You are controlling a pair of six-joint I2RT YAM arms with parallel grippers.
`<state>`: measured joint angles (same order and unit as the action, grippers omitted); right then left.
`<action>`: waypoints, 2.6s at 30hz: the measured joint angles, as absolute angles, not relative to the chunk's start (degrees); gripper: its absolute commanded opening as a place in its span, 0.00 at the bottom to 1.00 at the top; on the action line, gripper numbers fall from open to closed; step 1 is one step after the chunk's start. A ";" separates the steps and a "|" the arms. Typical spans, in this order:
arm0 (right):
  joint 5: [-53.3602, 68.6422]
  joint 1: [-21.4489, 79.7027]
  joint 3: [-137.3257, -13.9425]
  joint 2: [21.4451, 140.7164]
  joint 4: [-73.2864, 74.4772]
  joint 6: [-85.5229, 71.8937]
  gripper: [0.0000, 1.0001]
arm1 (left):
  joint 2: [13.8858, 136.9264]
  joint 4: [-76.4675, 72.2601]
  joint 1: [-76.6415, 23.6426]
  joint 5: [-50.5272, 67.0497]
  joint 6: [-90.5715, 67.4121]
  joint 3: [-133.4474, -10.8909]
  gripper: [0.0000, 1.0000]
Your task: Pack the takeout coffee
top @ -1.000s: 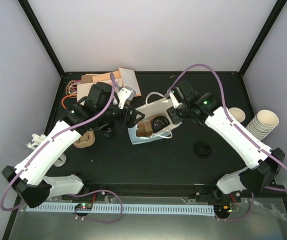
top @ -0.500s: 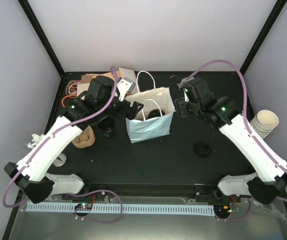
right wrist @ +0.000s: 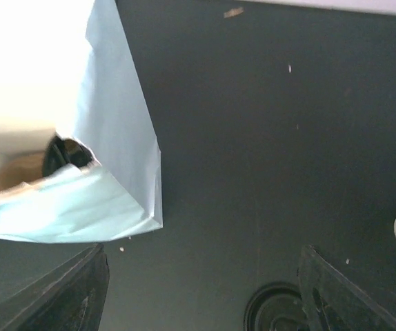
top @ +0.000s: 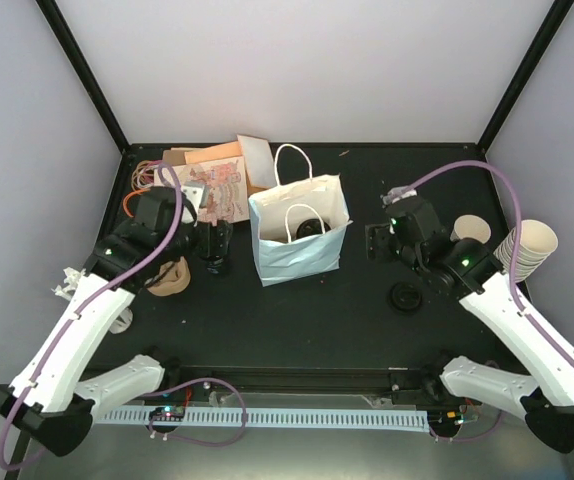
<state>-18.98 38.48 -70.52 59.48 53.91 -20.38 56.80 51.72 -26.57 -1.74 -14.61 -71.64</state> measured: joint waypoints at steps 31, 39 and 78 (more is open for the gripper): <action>-9.89 38.48 -36.88 49.04 31.59 -29.04 0.79 | 74.02 45.65 -22.83 -1.48 -16.05 -55.35 0.37; -9.06 38.48 -34.74 45.87 29.52 -28.38 0.79 | 76.55 45.67 -22.83 -1.52 -13.30 -59.61 0.24; -7.79 38.48 -34.24 48.31 28.18 -27.90 0.78 | 84.05 47.27 -22.83 -3.53 -10.55 -62.85 0.02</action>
